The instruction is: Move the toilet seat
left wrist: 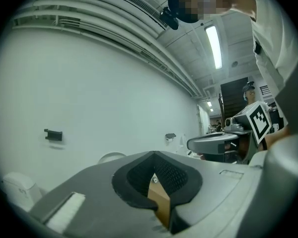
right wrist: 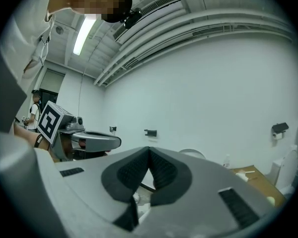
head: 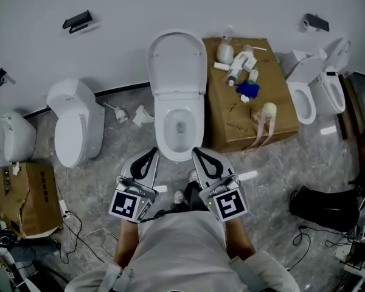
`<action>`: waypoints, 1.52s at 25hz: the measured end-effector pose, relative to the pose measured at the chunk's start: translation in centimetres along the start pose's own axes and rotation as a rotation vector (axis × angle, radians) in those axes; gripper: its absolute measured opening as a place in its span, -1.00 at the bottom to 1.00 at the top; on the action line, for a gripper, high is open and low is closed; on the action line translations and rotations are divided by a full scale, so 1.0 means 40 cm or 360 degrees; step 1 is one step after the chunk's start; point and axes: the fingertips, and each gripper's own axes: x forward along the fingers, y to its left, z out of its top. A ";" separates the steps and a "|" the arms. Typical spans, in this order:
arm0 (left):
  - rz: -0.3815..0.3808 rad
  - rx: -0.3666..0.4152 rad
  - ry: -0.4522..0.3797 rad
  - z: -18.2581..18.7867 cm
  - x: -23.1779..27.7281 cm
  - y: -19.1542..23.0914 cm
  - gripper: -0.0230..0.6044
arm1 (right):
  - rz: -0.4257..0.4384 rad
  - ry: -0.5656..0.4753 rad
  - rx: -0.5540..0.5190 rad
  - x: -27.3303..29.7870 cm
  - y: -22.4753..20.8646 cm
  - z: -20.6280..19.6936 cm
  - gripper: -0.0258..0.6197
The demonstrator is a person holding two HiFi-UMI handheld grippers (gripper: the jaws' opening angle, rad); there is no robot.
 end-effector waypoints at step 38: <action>-0.0108 -0.0090 0.0112 -0.137 0.321 0.285 -0.92 | 0.0020 0.0176 0.0116 0.355 -0.219 -0.122 -0.92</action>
